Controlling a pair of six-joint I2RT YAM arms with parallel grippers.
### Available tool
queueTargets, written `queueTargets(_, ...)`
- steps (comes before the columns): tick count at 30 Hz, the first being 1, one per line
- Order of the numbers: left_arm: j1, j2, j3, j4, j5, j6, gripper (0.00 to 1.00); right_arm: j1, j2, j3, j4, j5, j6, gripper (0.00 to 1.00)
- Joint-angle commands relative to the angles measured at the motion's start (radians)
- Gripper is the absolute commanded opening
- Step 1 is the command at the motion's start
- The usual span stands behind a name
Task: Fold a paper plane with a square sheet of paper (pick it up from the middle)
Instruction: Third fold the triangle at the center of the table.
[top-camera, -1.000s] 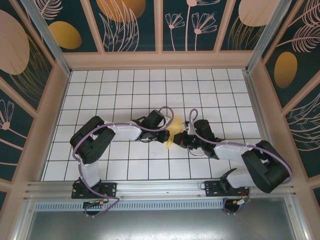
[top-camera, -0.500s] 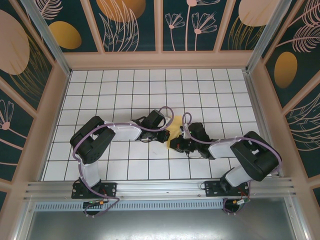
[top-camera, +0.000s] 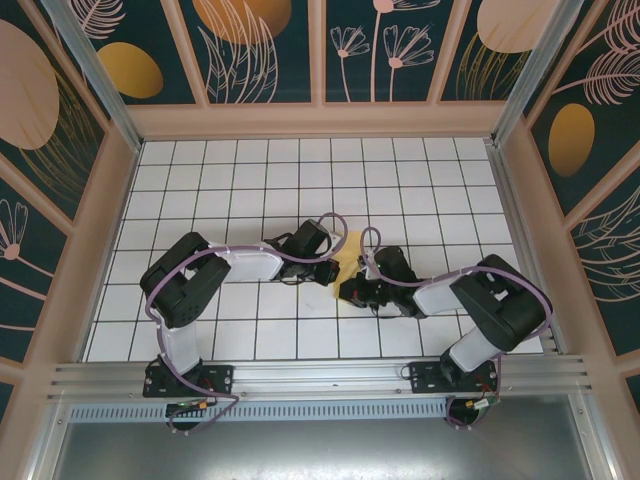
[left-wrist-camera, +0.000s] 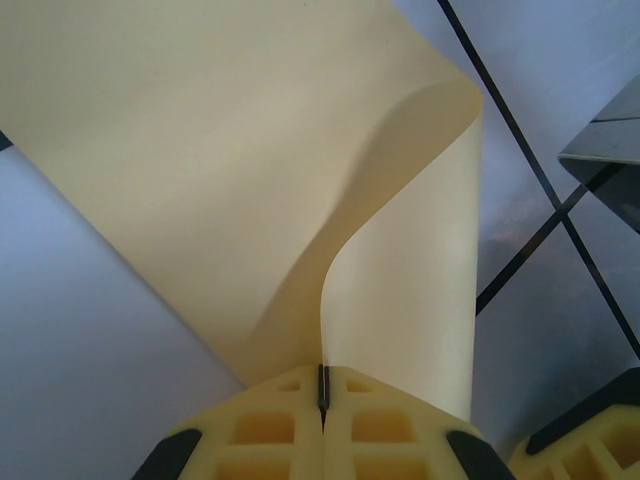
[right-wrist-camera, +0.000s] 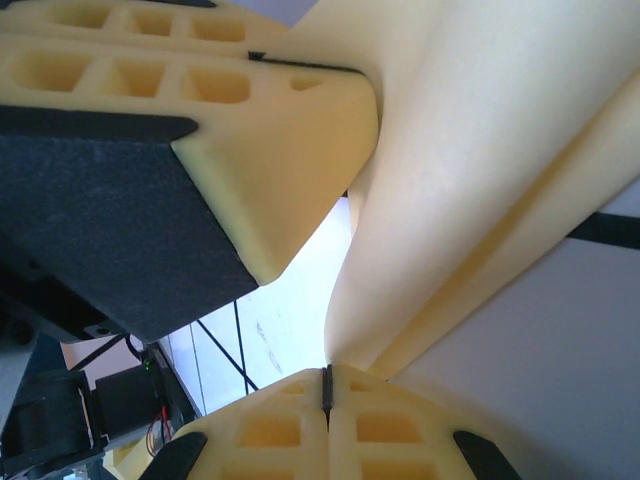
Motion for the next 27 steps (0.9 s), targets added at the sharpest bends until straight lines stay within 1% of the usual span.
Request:
queueTargets(1, 0.005, 0.043, -0.015, -0.04, -0.017, 0.007, 0.07, 0.003, 0.018, 0.021, 0.033, -0.018, -0.023, 0.0)
queueTargets(8, 0.004, 0.043, -0.015, -0.041, -0.016, 0.007, 0.07, 0.002, 0.003, 0.024, 0.012, -0.005, -0.031, 0.0)
queueTargets(12, 0.006, 0.044, -0.015, -0.042, -0.017, 0.007, 0.07, 0.002, 0.026, 0.03, 0.013, -0.011, -0.028, 0.0)
queueTargets(18, 0.005, 0.042, -0.015, -0.042, -0.017, 0.007, 0.07, 0.002, 0.037, 0.043, -0.056, 0.015, -0.04, 0.0)
queueTargets(27, 0.005, 0.041, -0.014, -0.042, -0.014, 0.007, 0.07, 0.003, -0.075, 0.053, -0.093, 0.024, -0.058, 0.0)
